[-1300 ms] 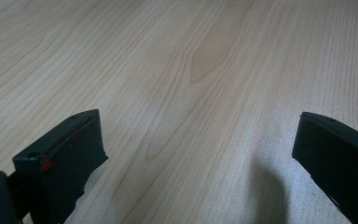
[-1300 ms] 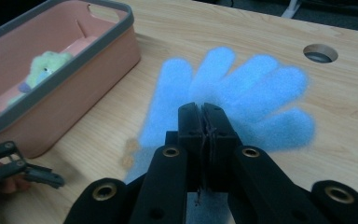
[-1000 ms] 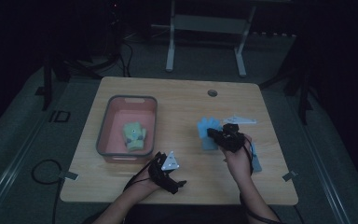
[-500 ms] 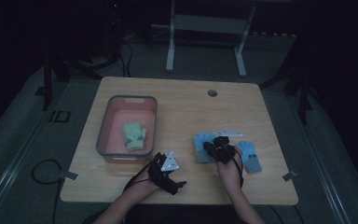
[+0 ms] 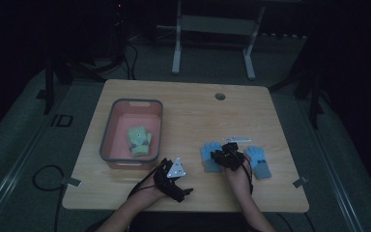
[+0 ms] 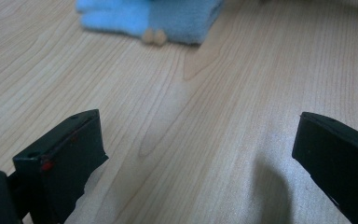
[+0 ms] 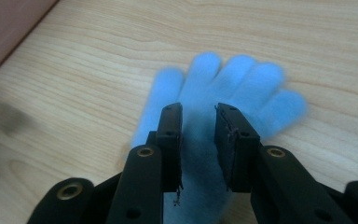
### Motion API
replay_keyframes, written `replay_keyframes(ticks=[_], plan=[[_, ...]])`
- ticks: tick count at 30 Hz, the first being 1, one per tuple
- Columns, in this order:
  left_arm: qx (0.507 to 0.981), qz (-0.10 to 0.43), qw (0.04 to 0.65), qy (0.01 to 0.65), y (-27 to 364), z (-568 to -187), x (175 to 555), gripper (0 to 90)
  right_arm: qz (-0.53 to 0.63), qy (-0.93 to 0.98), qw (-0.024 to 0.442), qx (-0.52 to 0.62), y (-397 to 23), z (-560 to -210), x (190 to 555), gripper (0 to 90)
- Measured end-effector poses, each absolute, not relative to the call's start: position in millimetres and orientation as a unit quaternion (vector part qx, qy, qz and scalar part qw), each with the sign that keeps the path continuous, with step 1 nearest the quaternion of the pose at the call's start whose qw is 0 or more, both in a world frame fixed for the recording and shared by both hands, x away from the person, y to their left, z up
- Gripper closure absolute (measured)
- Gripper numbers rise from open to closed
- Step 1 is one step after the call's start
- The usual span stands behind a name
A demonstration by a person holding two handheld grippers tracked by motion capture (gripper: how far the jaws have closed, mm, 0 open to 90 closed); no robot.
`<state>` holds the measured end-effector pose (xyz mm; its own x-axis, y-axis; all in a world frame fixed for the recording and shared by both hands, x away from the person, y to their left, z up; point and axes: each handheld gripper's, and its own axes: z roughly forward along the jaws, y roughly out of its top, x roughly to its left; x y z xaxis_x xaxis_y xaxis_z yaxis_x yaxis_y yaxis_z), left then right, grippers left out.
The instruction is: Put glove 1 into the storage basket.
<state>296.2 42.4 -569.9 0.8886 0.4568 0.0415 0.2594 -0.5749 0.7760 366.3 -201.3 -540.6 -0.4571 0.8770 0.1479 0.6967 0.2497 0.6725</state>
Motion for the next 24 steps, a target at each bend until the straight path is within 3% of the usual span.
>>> replay_keyframes(ticks=[11,24], plan=[[0.877,0.118,0.418,0.208,44,-570,298,2.4,0.344,0.809,0.139,0.456,-221,-512,370,66.2],[0.879,0.121,0.413,0.207,44,-570,299,2.4,0.364,0.81,0.157,0.431,-289,-486,370,64.0]])
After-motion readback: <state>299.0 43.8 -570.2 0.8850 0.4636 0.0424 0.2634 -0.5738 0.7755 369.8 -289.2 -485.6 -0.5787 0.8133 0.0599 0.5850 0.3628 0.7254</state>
